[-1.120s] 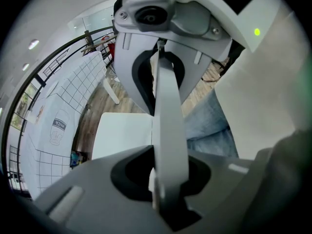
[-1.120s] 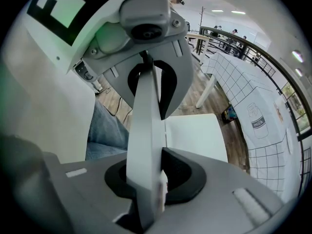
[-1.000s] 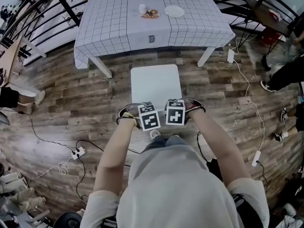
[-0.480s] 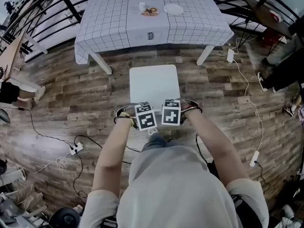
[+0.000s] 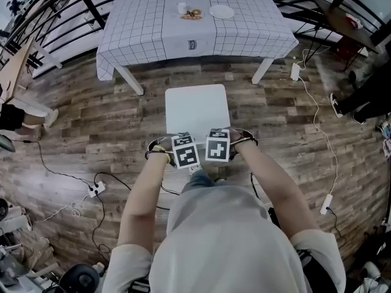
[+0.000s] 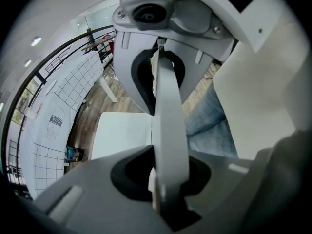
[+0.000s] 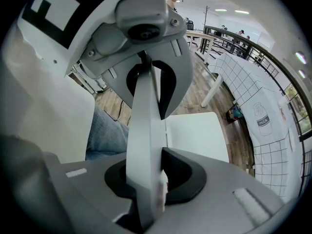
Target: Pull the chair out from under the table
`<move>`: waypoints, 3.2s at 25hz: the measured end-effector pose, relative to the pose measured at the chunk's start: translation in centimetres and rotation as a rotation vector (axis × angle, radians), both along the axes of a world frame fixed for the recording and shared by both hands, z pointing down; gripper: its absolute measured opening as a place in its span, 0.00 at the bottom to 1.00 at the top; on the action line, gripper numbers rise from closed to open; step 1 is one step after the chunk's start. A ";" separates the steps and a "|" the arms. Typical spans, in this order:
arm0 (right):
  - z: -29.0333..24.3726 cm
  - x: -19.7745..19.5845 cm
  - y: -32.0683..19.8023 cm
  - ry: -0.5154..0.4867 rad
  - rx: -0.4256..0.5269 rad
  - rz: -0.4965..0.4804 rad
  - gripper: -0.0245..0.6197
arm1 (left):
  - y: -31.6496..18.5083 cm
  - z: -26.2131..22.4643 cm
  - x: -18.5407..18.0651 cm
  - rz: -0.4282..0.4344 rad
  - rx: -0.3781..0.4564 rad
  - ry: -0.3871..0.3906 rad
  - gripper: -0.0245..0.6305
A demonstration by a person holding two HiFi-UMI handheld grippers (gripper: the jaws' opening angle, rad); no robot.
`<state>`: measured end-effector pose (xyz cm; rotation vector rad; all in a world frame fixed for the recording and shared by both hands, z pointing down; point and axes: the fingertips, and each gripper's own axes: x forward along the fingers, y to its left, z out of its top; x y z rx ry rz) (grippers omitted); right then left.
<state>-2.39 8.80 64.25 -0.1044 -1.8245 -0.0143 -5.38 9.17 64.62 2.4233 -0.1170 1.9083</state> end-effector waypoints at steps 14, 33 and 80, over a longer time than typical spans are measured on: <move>-0.1 0.3 0.9 -0.014 0.003 0.004 0.16 | 0.9 -0.1 0.3 0.000 0.005 -0.003 0.16; -0.9 0.2 0.8 -0.043 -0.015 0.014 0.17 | 0.8 -0.2 0.4 -0.037 -0.023 0.007 0.17; -9.2 1.8 0.1 -0.095 0.020 -0.030 0.04 | -1.4 -10.5 -0.4 -0.157 0.052 0.149 0.06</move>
